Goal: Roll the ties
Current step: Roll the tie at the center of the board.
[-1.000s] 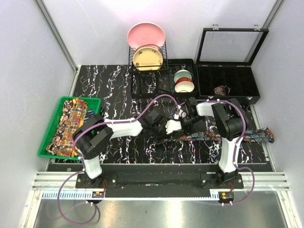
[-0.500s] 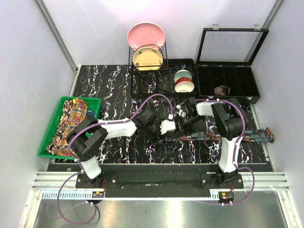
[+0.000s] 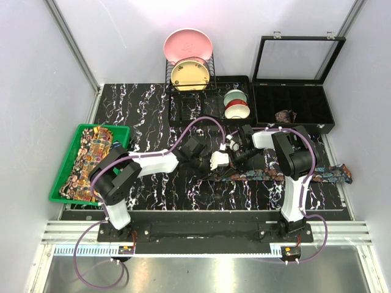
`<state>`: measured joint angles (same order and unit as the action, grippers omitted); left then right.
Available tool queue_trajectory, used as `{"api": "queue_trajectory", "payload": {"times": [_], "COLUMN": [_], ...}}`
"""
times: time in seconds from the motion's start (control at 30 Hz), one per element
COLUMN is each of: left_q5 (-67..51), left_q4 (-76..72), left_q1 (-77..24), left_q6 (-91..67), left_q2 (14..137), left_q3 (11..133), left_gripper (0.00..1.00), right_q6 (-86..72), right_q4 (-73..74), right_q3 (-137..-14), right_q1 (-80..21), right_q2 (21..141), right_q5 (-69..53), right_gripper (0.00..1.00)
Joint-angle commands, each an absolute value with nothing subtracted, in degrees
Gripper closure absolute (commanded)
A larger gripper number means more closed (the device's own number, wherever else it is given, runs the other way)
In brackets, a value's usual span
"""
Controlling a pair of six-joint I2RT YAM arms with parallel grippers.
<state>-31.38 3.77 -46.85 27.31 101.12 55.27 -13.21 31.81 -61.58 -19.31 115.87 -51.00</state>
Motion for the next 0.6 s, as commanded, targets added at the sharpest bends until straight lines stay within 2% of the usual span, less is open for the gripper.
{"api": "queue_trajectory", "payload": {"times": [0.0,0.13,0.37,0.57], "left_q5": [-36.21,-35.77,-34.28,-32.7], "left_q4": [3.78,3.96,4.92,5.01], "left_q1": [-47.37,-48.43,-49.39,-49.57], "left_q6": [27.69,26.37,24.35,24.26], "left_q2": [101.34,102.56,108.54,111.09], "left_q3": [59.15,60.9,64.25,64.95], "left_gripper": [0.72,0.73,0.61,0.62], "right_q6": [-13.1,-13.45,-13.8,-14.24], "right_q4": [30.24,30.06,29.79,29.18], "right_q3": [-60.91,-60.73,-60.29,-60.21], "right_q1": [-19.34,-19.25,-19.25,-19.25], "right_q2": [119.62,119.44,118.65,118.83], "right_q5": [-43.24,-44.38,-45.0,-46.23], "right_gripper": [1.0,1.0,1.0,1.0]}}
